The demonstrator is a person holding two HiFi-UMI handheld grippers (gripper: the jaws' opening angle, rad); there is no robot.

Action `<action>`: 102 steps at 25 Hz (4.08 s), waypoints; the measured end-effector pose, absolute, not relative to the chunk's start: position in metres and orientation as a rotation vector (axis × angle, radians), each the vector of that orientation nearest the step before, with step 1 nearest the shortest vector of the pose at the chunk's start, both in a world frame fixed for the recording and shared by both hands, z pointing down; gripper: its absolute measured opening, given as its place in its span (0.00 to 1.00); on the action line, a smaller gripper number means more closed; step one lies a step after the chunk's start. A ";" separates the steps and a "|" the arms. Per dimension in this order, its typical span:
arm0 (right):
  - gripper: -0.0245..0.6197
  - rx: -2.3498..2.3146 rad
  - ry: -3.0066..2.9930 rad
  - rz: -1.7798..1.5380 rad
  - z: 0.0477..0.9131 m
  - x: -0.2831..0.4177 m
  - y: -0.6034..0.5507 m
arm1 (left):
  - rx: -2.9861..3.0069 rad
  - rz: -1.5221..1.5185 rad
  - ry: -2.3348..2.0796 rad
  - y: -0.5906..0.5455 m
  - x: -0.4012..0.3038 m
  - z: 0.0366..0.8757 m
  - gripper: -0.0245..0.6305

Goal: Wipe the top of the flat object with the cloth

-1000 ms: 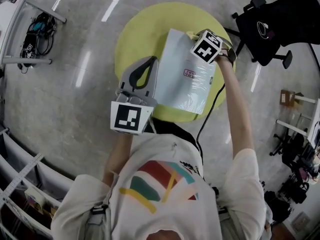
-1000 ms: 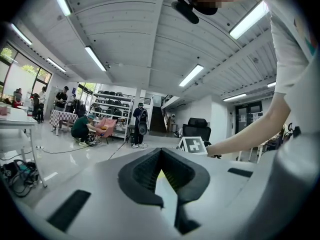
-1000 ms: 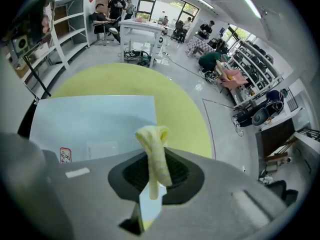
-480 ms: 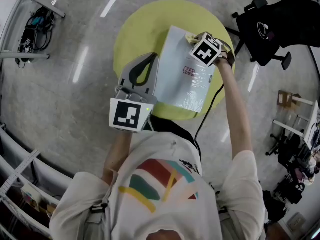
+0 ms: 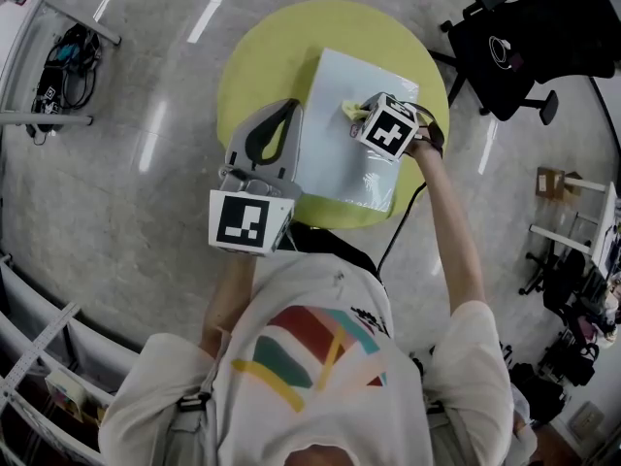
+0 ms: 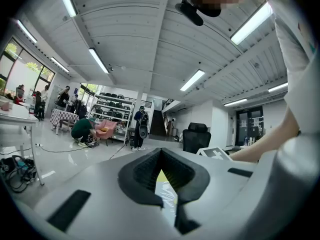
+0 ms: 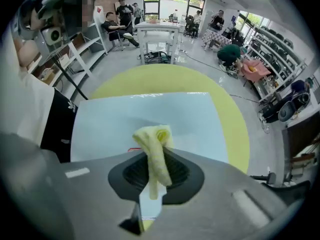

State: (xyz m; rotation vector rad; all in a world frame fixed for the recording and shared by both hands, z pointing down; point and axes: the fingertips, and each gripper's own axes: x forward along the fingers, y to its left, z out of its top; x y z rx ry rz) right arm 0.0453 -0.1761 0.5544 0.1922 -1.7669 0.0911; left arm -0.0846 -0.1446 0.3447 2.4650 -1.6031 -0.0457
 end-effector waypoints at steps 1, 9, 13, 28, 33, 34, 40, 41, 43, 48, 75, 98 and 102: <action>0.08 0.171 -1.770 0.105 0.554 0.043 -0.166 | 2.468 -0.049 -1.599 -0.144 -0.084 0.344 0.06; 0.08 0.140 -1.743 0.116 0.559 0.049 -0.110 | 2.496 -0.090 -1.600 -0.143 -0.077 0.333 0.06; 0.08 0.130 -1.762 0.158 0.556 0.044 -0.082 | 2.497 -0.088 -1.595 -0.142 -0.077 0.333 0.06; 0.08 0.020 -1.753 0.164 0.554 0.032 -0.004 | 2.510 -0.104 -1.612 -0.142 -0.078 0.329 0.06; 0.08 -0.004 -1.740 0.178 0.554 0.033 0.014 | 2.510 -0.088 -1.598 -0.139 -0.078 0.329 0.06; 0.08 -0.004 -1.739 0.179 0.554 0.033 0.015 | 2.510 -0.090 -1.599 -0.139 -0.079 0.329 0.06; 0.08 -0.012 -1.746 0.189 0.555 0.030 0.020 | 2.512 -0.094 -1.608 -0.138 -0.081 0.328 0.06; 0.08 -0.014 -1.744 0.190 0.555 0.031 0.020 | 2.513 -0.094 -1.610 -0.138 -0.082 0.329 0.06; 0.08 -0.014 -1.742 0.188 0.552 0.033 0.016 | 2.513 -0.091 -1.612 -0.138 -0.083 0.329 0.06; 0.08 0.095 -1.777 0.115 0.521 0.034 -0.028 | 2.508 -0.100 -1.643 -0.139 -0.091 0.327 0.06; 0.08 0.394 -1.762 -0.160 0.513 0.001 -0.301 | 2.393 -0.019 -1.724 -0.131 -0.121 0.353 0.06; 0.08 0.305 -1.726 -0.072 0.550 -0.012 -0.251 | 2.343 -0.041 -1.739 -0.124 -0.133 0.363 0.06; 0.08 0.296 -1.744 -0.035 0.550 -0.015 -0.221 | 2.349 -0.048 -1.739 -0.126 -0.134 0.360 0.06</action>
